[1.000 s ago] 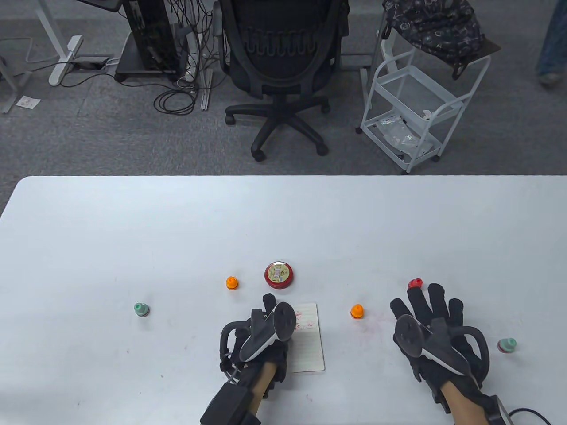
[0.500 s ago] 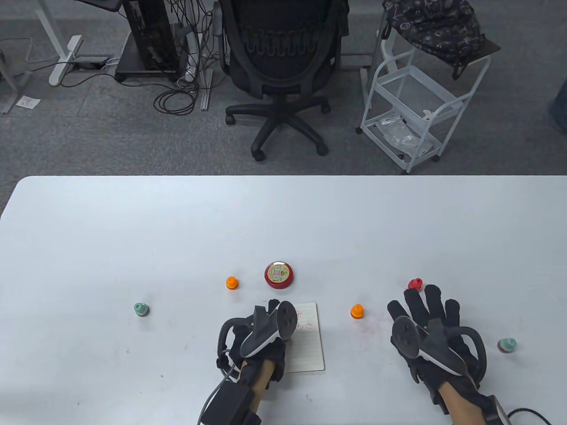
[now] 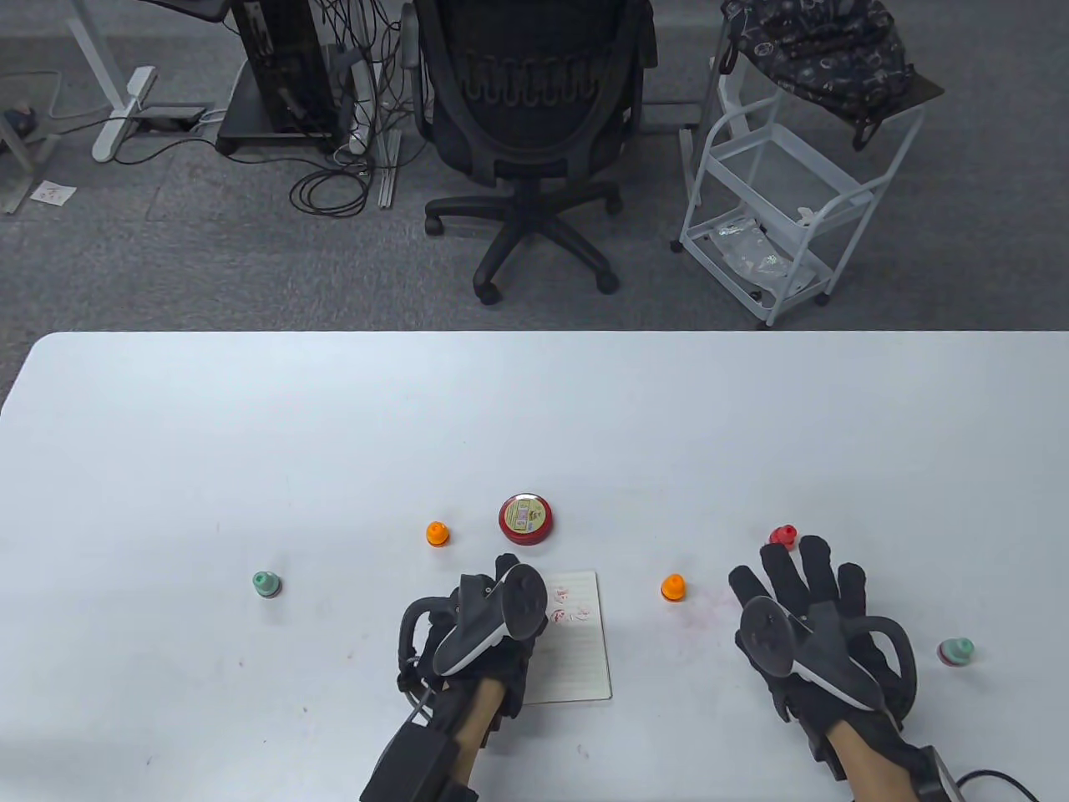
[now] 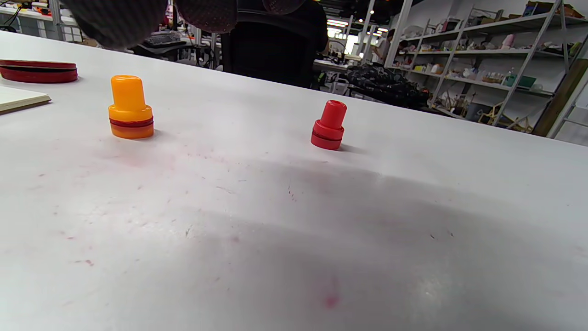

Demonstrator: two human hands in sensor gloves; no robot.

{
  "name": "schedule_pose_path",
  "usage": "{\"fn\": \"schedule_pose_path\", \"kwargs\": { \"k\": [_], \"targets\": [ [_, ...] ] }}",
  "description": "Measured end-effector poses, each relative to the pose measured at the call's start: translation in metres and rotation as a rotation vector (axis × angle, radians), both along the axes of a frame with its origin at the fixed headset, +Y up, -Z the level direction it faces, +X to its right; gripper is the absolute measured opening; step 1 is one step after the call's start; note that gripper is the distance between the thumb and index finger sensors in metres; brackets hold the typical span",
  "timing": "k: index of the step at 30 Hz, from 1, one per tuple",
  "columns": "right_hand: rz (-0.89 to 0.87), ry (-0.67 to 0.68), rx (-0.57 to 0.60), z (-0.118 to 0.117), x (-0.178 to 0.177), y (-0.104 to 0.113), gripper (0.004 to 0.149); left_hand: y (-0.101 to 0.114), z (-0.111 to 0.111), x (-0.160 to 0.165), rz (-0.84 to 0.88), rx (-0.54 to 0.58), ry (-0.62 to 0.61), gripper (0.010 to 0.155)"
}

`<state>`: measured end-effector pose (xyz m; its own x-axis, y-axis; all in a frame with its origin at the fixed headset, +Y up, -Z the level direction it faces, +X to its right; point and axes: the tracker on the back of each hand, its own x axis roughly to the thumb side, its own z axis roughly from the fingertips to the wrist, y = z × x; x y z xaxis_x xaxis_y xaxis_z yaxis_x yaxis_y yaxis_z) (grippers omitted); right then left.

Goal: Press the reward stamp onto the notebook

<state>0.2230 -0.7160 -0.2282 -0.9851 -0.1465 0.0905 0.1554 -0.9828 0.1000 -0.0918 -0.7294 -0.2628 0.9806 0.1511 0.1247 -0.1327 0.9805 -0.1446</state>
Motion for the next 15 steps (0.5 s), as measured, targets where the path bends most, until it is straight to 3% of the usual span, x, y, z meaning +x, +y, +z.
{"fn": "schedule_pose_path", "kwargs": {
  "k": [6,15],
  "targets": [
    [-0.01,0.012,0.024,0.002,0.0,0.005,0.068,0.027,-0.005,0.001,-0.03,0.16,-0.114,0.076],
    [-0.018,0.022,0.037,0.003,0.0,0.006,0.068,0.046,-0.042,0.019,-0.159,0.18,-0.248,0.076]
  ]
}}
